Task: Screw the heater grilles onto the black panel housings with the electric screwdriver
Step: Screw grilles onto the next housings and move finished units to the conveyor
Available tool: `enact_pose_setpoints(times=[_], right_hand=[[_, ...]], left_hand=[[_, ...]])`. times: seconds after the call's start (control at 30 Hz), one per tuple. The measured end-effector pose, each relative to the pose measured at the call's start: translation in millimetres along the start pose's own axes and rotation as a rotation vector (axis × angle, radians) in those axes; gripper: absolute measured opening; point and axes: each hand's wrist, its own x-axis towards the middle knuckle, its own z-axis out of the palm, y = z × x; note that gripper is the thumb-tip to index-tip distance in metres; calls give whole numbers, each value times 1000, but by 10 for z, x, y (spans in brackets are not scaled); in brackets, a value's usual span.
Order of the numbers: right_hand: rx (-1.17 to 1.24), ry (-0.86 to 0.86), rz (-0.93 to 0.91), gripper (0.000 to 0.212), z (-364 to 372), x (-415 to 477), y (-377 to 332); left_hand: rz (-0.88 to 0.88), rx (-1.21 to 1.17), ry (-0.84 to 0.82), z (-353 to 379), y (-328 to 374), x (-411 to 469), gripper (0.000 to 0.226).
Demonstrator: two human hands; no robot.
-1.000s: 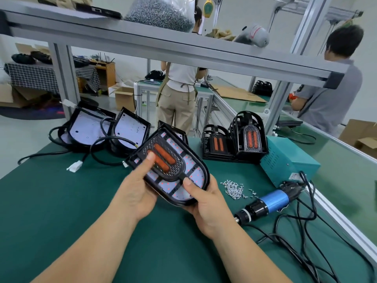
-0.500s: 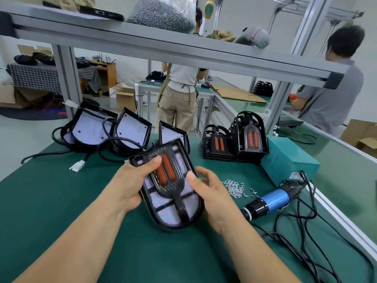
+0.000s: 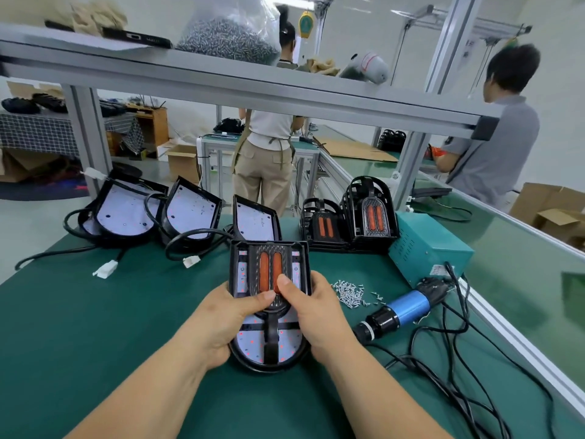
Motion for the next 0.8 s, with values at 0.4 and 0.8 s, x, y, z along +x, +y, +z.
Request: enact_pose_setpoints(times=[0.4,0.8], right_hand=[[-581,572,101,63,-1520,-106,-573],[-237,621,387,69,-1553,-6,-178]], left_hand=[[-84,208,89,37,36,103,34],[-173,362,120,-22,76,122,43]])
